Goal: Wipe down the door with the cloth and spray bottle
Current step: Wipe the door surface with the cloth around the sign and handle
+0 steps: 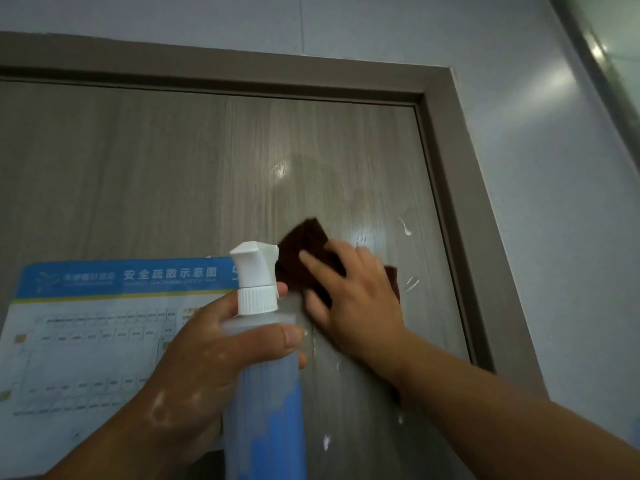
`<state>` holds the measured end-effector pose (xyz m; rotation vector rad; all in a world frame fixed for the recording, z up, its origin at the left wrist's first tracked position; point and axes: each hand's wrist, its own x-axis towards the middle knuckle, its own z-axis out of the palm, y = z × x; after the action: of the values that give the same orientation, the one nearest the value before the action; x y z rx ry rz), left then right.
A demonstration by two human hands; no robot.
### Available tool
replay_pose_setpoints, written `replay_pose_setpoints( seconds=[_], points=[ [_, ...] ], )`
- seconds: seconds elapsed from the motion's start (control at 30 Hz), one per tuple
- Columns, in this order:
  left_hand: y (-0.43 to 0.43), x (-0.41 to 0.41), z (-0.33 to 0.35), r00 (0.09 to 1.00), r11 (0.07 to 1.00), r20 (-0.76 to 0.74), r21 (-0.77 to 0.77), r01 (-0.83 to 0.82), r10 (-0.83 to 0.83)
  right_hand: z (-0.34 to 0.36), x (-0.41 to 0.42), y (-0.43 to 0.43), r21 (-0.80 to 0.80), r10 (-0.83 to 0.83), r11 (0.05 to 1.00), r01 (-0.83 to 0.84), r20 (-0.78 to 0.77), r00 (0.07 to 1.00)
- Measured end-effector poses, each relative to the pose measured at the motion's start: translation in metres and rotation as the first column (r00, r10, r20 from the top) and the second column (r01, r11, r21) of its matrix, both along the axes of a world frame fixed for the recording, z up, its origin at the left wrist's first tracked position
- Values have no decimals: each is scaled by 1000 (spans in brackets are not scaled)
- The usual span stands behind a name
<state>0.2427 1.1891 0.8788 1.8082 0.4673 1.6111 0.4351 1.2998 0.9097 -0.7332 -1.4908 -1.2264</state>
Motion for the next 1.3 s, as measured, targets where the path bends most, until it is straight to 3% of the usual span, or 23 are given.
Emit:
replay_pose_setpoints(
  seconds=[0.13,0.37,0.47,0.67,0.77,0.9,0.97,1.2,1.3],
  points=[
    [-3,-1,-2,1000,1000,-10,-3,-15,15,-7,5,0,-1,-5,1000,5,85,996],
    [-7,8,7,999,999,-25,10,36,-36,119,-6,1,-14,-34,999,33,-137,990],
    [-7,7,3,999,999,-8,8,31,-31,86,-9,3,29,-13,999,17,-123,992],
    [-13,1,-4,999,999,5,7,49,-50,-30,6,0,-8,11,1000,-10,50,999],
    [-15,2,0,998,998,3,7,62,-62,13,4,1,15,12,1000,-13,32,999],
    [-14,7,7,998,998,-11,12,55,-55,101,-5,1,-14,-7,1000,5,-124,992],
    [-13,9,8,999,999,-12,10,53,-53,108,-7,4,7,-10,1000,11,-136,991],
    [-15,15,-1,998,999,-44,-4,44,-44,-38,20,-2,-25,-6,1000,8,64,998],
    [-19,25,3,997,999,-65,4,42,-41,-60,33,-11,-109,-34,993,45,103,994]
  ],
)
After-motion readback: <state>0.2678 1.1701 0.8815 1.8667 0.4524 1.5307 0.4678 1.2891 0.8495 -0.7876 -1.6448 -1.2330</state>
